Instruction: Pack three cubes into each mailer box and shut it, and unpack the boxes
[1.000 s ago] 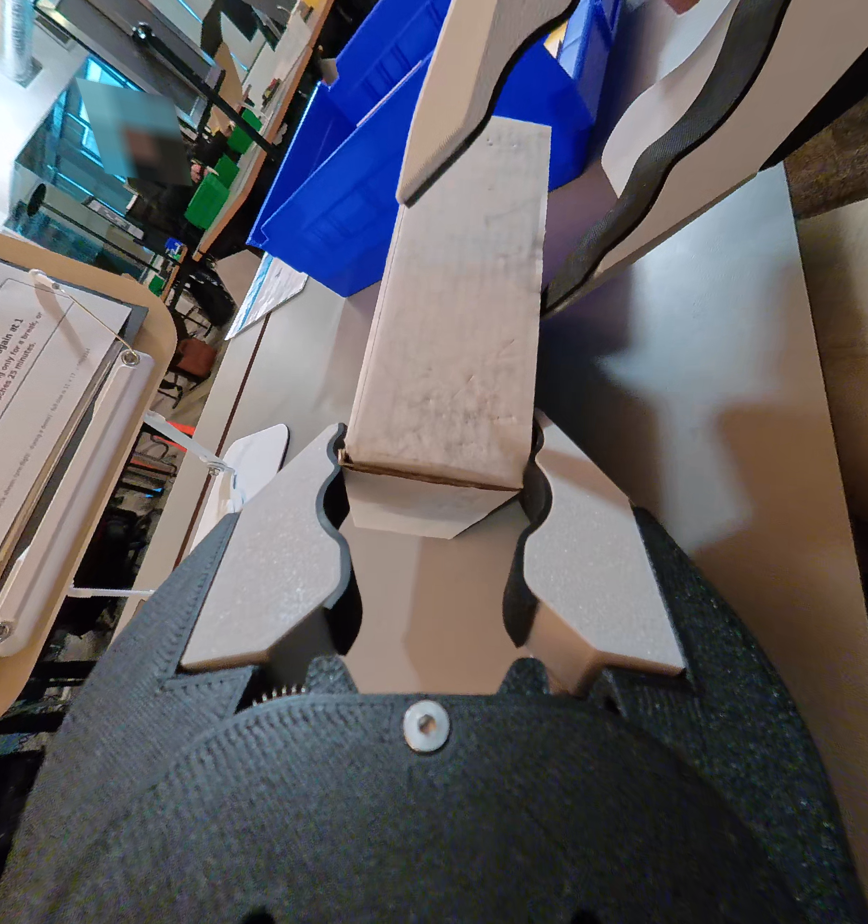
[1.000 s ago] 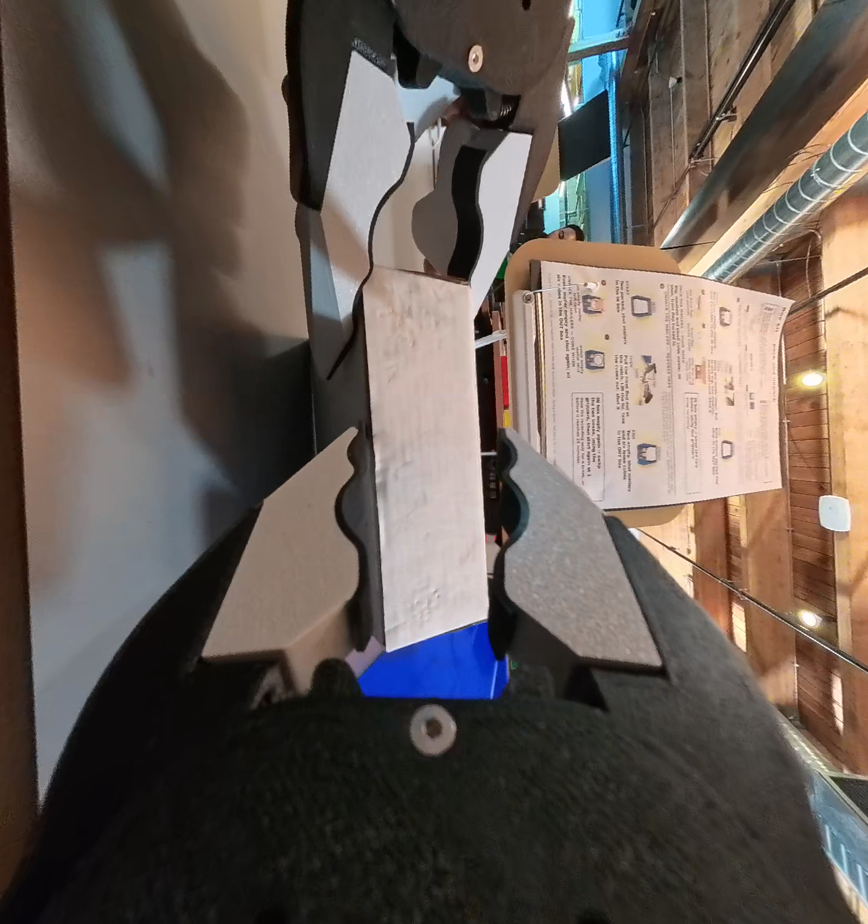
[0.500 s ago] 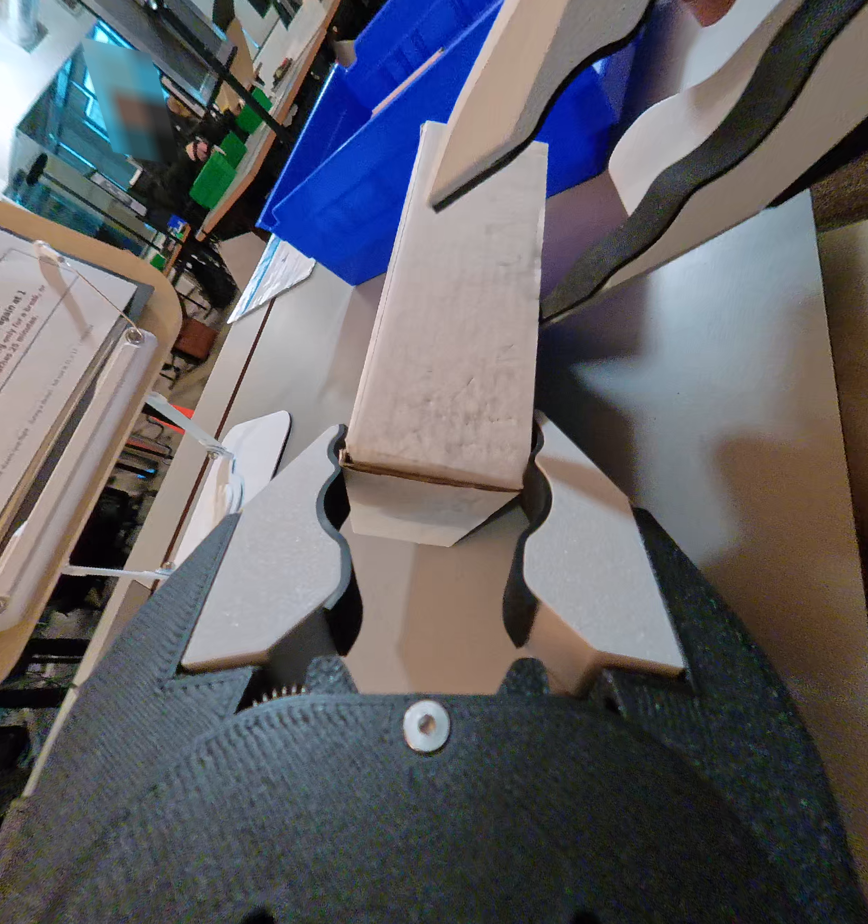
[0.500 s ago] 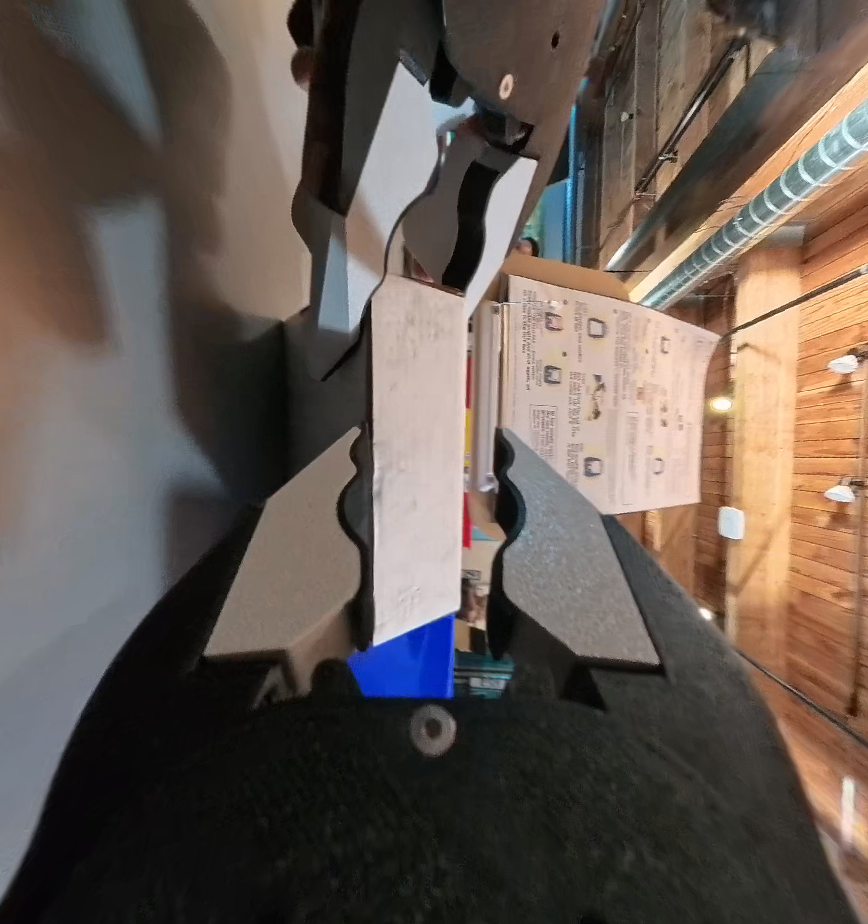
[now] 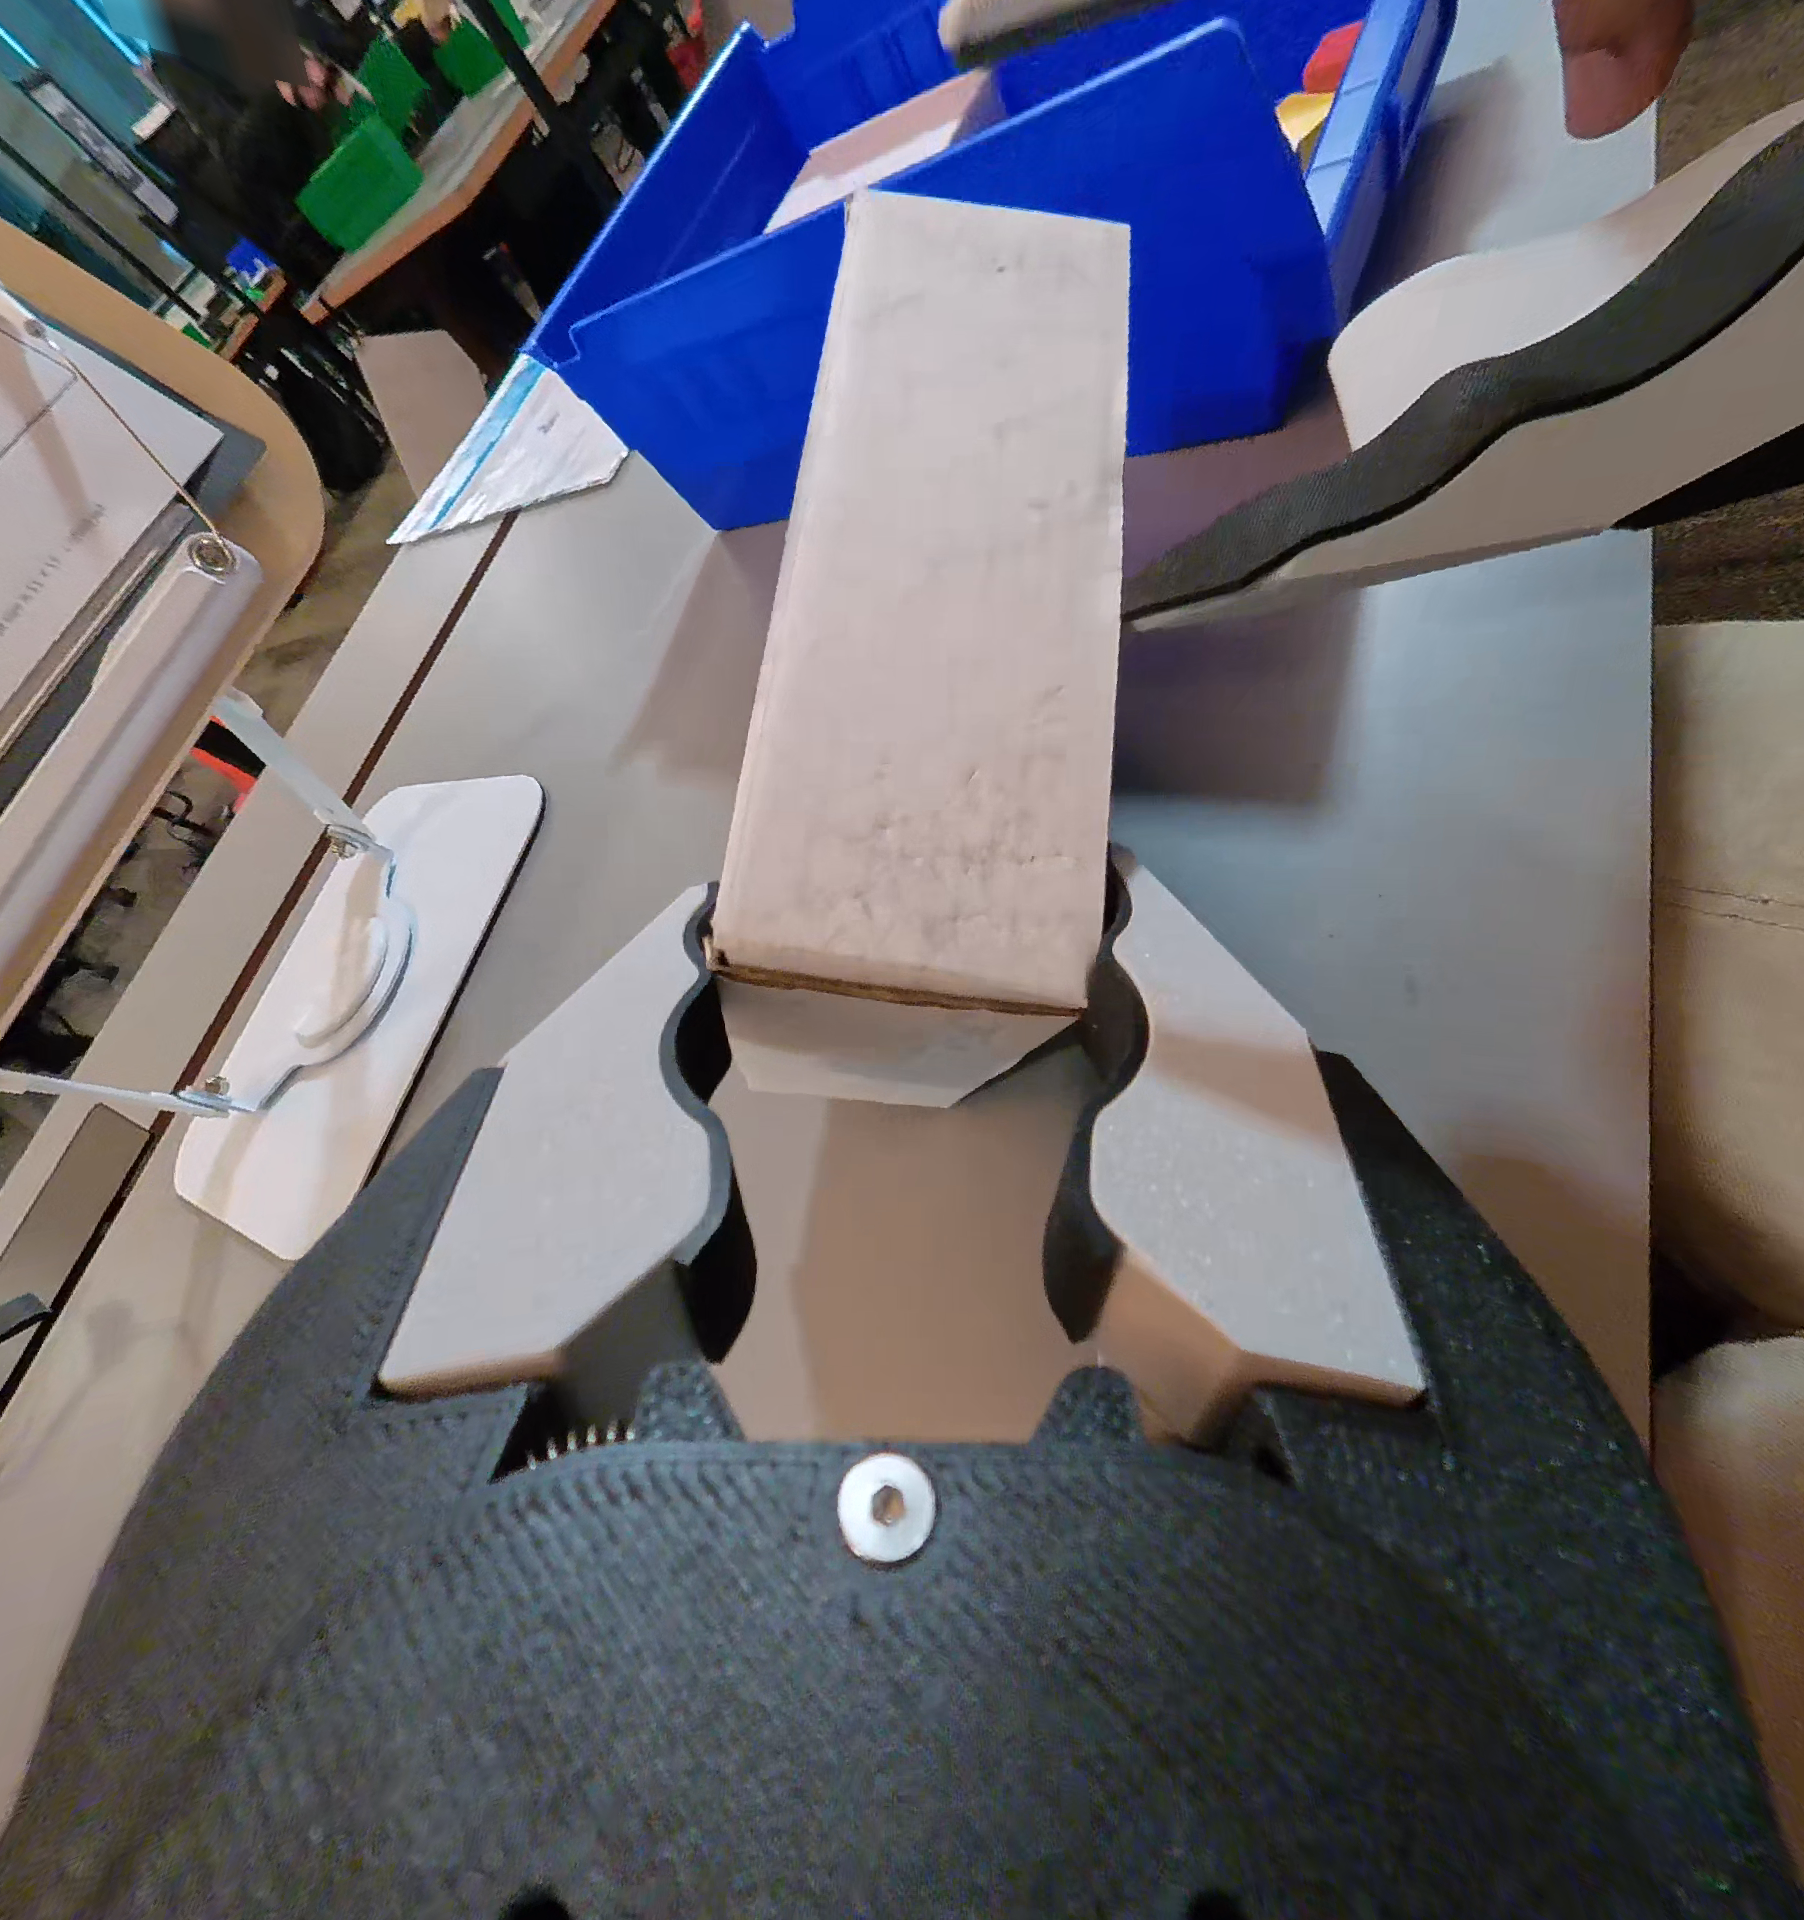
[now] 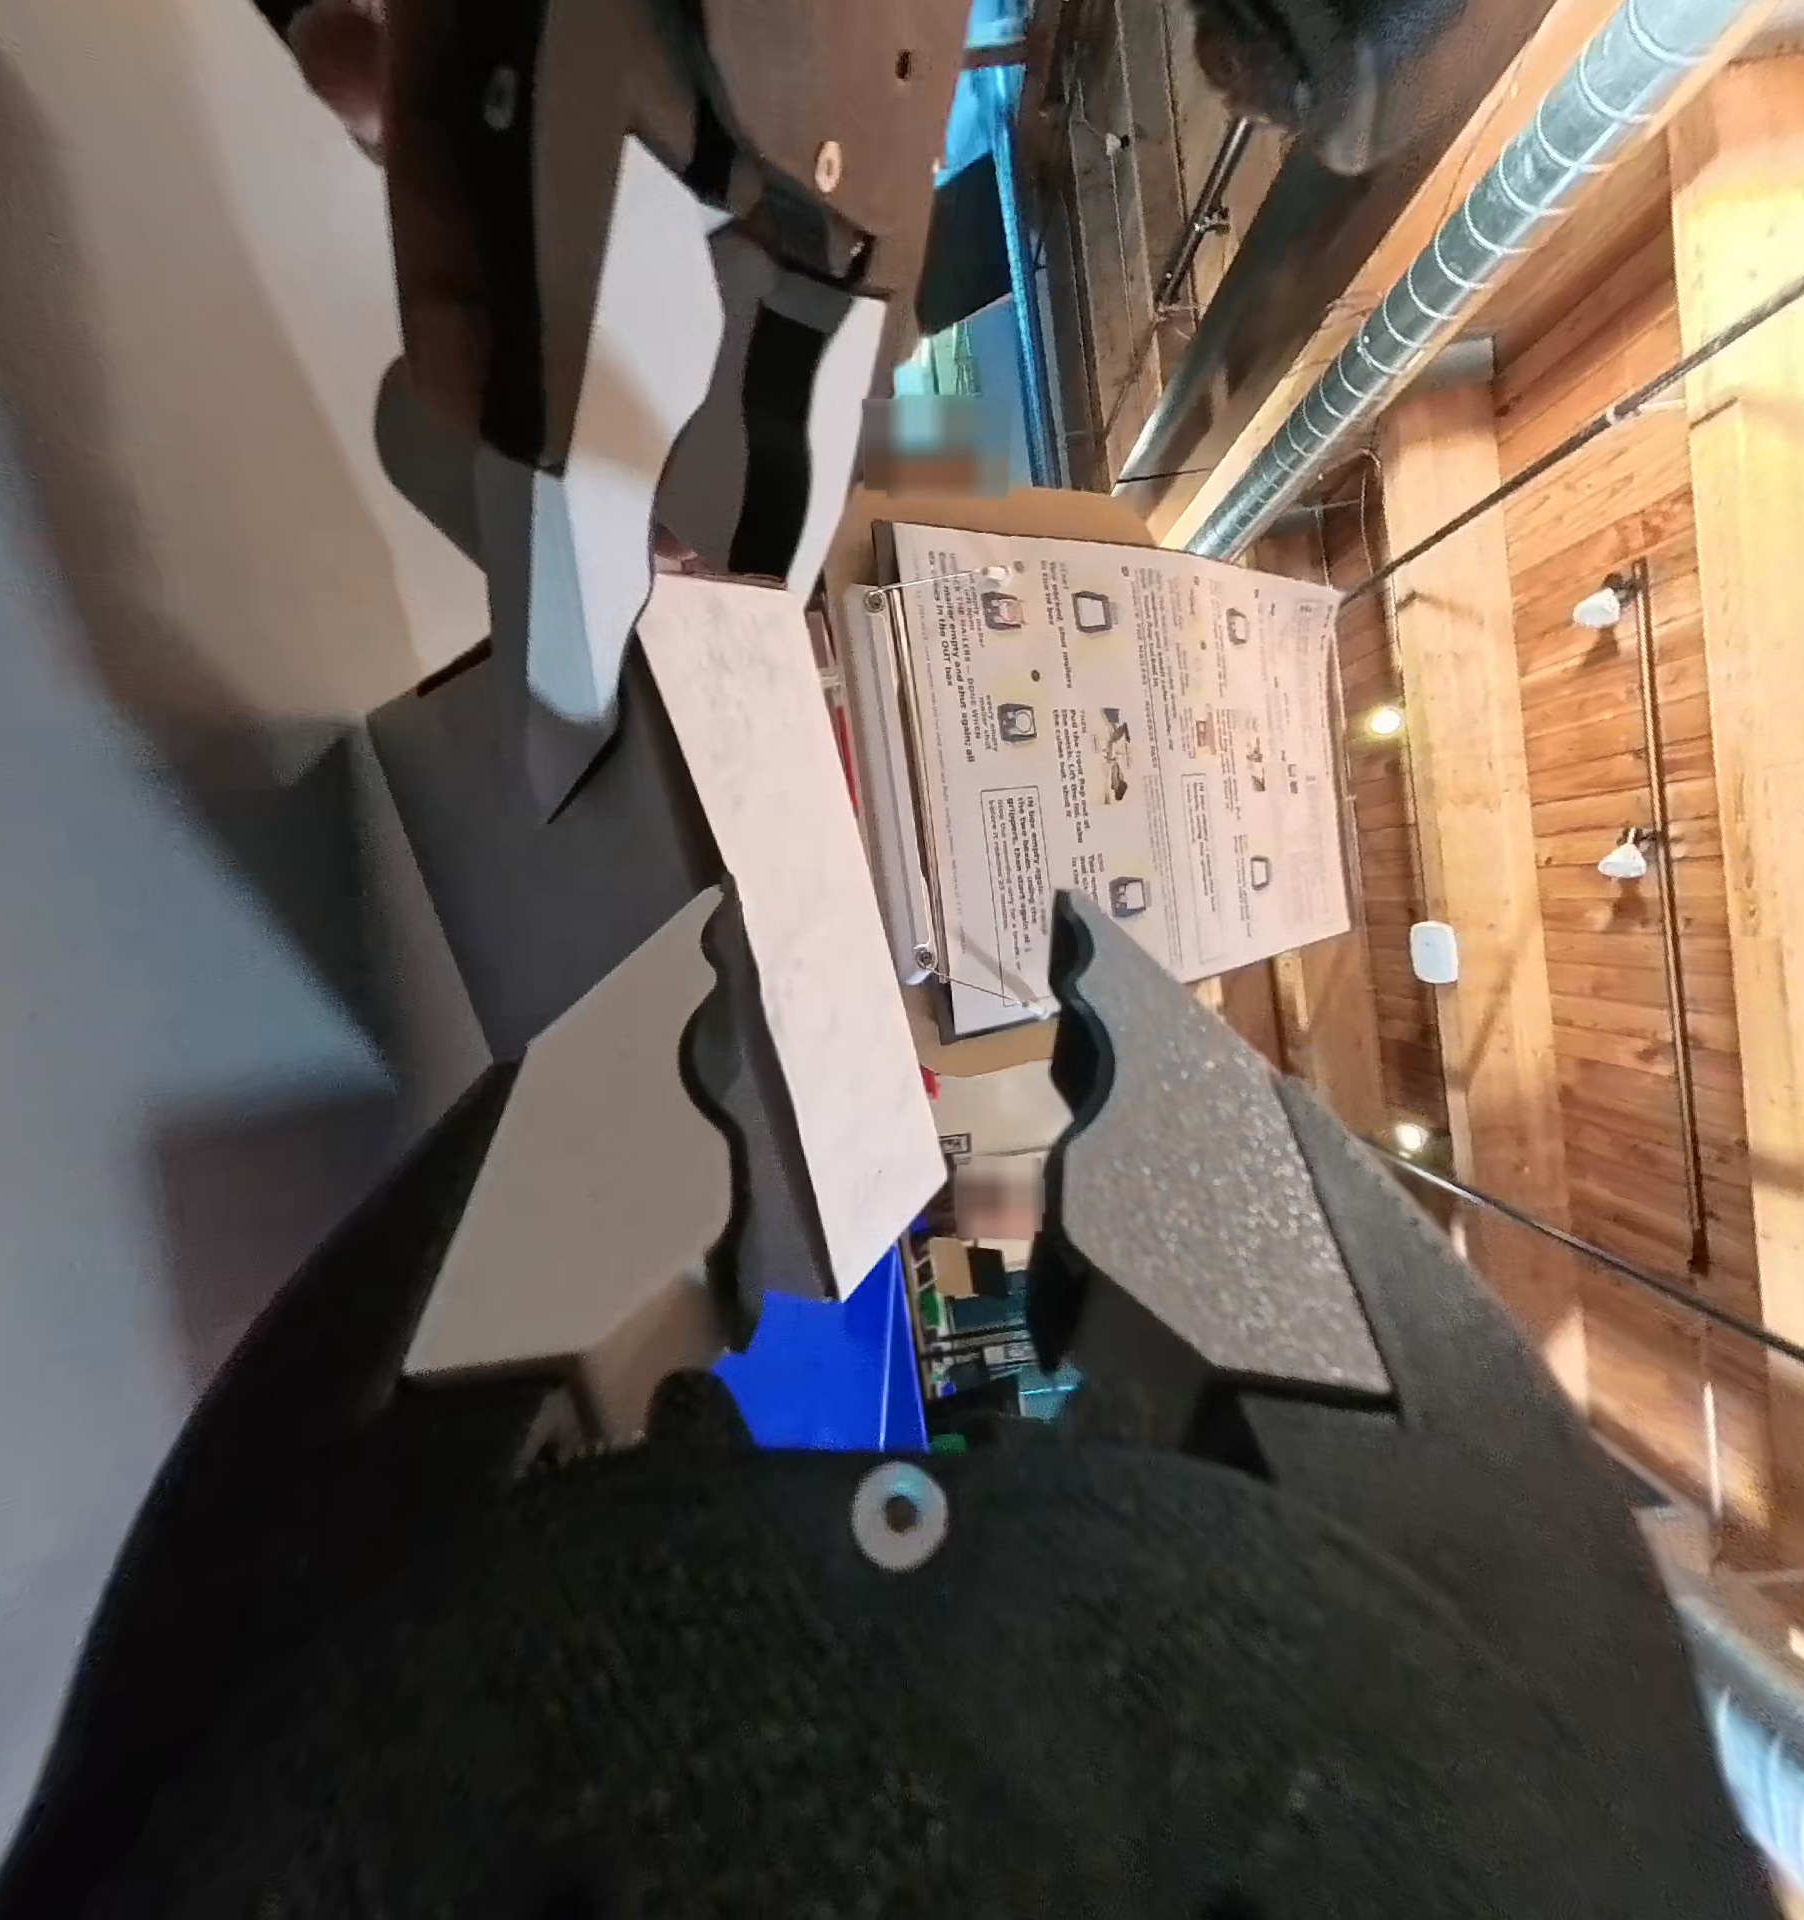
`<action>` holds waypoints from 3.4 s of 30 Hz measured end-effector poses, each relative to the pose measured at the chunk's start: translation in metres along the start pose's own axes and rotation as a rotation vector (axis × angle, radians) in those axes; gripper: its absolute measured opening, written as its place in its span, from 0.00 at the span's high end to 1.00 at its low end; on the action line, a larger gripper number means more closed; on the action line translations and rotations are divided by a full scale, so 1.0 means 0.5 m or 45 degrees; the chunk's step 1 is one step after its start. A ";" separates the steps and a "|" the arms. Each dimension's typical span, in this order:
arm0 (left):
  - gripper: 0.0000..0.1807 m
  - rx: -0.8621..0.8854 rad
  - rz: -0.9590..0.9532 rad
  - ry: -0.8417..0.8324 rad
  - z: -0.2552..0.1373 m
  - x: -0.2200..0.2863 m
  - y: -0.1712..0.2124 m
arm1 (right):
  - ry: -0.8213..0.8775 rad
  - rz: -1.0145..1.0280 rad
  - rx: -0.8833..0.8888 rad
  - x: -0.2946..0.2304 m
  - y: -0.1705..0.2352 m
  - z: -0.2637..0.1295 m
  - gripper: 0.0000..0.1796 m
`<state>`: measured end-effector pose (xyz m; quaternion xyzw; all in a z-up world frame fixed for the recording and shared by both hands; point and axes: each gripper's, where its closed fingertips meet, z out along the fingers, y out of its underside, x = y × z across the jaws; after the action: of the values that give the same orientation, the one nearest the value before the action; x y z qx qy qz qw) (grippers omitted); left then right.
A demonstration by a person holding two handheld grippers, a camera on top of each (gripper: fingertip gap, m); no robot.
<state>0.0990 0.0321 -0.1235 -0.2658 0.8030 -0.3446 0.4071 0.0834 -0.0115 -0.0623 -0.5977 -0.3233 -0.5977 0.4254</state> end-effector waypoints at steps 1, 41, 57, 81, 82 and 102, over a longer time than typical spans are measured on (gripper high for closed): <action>0.62 -0.002 -0.004 -0.003 -0.001 -0.002 -0.001 | 0.003 0.020 -0.005 0.004 0.000 0.000 0.67; 0.62 -0.106 0.310 -0.091 0.001 0.019 -0.012 | -0.067 0.218 -0.015 0.004 0.000 0.019 0.93; 0.62 0.137 0.407 -0.045 -0.045 0.037 -0.020 | -0.089 0.065 -0.007 -0.025 -0.006 0.012 0.97; 0.81 0.298 0.207 -0.174 -0.076 -0.011 -0.054 | -0.296 0.360 0.322 -0.067 -0.095 -0.032 0.89; 0.81 0.303 0.194 -0.173 -0.077 -0.013 -0.055 | -0.293 0.438 0.274 -0.064 -0.081 -0.021 0.90; 0.85 0.366 0.110 -0.259 -0.089 -0.045 -0.081 | -0.640 1.055 -0.133 -0.155 0.029 0.012 0.82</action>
<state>0.0793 0.0378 -0.0628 -0.2038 0.7110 -0.4093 0.5343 0.0934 -0.0028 -0.1401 -0.8226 -0.1205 -0.2305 0.5057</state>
